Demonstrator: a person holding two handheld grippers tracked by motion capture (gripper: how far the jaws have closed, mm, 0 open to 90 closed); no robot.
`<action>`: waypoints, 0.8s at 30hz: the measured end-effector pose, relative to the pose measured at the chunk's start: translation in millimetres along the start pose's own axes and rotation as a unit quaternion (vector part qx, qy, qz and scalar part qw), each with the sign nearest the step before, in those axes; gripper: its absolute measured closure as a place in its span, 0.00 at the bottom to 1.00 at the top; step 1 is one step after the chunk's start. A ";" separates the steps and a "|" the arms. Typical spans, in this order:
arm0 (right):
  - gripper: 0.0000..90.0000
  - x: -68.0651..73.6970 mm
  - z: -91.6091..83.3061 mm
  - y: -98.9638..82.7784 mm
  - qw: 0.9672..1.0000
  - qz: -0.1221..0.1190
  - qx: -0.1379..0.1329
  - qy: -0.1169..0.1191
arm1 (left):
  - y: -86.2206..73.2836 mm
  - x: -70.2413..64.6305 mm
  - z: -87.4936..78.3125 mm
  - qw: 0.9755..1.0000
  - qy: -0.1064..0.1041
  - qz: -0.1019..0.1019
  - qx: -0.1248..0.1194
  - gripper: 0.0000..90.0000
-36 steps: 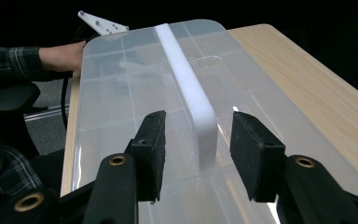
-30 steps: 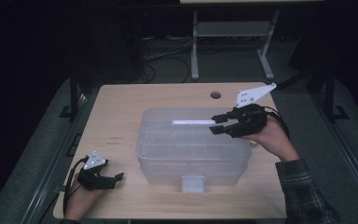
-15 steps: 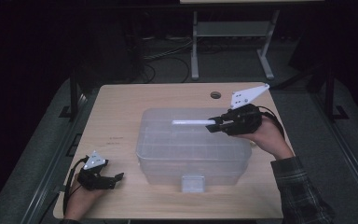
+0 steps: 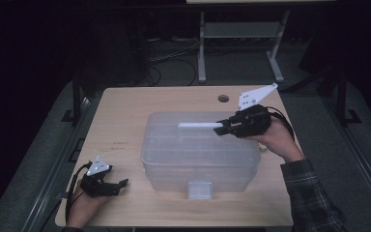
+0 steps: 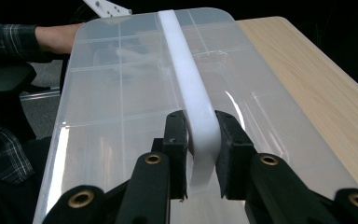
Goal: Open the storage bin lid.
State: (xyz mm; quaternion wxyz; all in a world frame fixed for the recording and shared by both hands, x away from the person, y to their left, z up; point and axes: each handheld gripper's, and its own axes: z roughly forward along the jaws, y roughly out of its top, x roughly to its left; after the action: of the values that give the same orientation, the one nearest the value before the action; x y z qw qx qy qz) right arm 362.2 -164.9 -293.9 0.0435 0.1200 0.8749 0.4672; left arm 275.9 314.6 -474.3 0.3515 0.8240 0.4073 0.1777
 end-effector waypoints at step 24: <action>0.84 -16.9 -5.0 12.7 1.000 0.028 -0.004 0.005 | -0.1 0.2 0.1 1.000 -0.001 -0.001 -0.001 0.15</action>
State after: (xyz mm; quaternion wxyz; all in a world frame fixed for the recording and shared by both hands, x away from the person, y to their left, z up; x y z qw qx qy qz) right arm 379.8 -166.4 -281.2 0.0269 0.1422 0.8695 0.4722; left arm 276.0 314.7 -474.4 0.3528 0.8234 0.4075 0.1771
